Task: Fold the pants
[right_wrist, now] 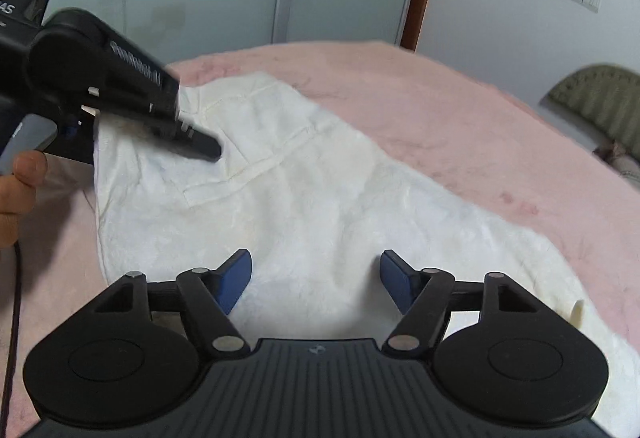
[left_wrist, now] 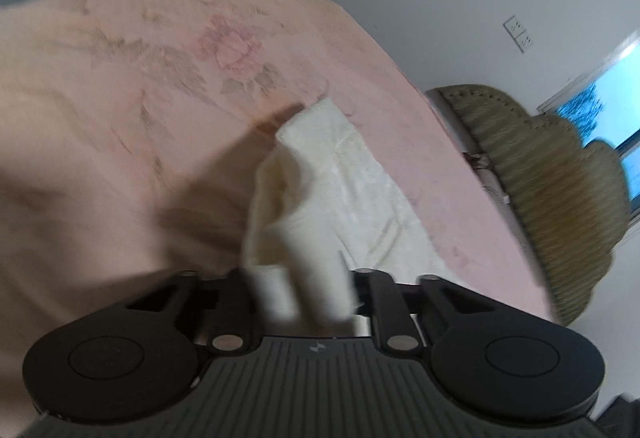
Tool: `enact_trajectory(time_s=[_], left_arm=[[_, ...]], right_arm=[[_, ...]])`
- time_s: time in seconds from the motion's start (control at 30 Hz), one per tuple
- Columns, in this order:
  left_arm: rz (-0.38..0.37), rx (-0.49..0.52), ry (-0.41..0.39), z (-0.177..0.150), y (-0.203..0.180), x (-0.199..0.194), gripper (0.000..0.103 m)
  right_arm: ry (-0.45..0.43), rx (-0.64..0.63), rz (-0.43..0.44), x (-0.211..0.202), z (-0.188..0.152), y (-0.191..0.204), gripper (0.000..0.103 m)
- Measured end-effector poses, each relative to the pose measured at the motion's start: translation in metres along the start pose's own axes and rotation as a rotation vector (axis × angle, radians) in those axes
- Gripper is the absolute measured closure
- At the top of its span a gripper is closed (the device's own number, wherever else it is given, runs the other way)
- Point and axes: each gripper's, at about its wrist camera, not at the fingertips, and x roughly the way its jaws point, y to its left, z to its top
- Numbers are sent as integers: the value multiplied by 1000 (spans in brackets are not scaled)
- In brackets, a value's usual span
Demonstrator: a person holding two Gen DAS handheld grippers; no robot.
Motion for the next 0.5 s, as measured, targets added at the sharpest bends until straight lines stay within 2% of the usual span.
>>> enact_trajectory(time_s=[0.07,0.27,0.4,0.5], left_arm=[[6,57,-39,-4,-5,-6,88],[60,348,-228,-31,-54,-37,89],[26,513,-329,-52,-89,-62,89],[-22,607,-357,-69,-113,-72,89]], right_arm=[[-17,7,16,-3,5,1,33],[-76,-1,9,-13,12,3,33],[-126,41,14,-19,13,-5,33],[-184,54,27,-34,9,-12,33]])
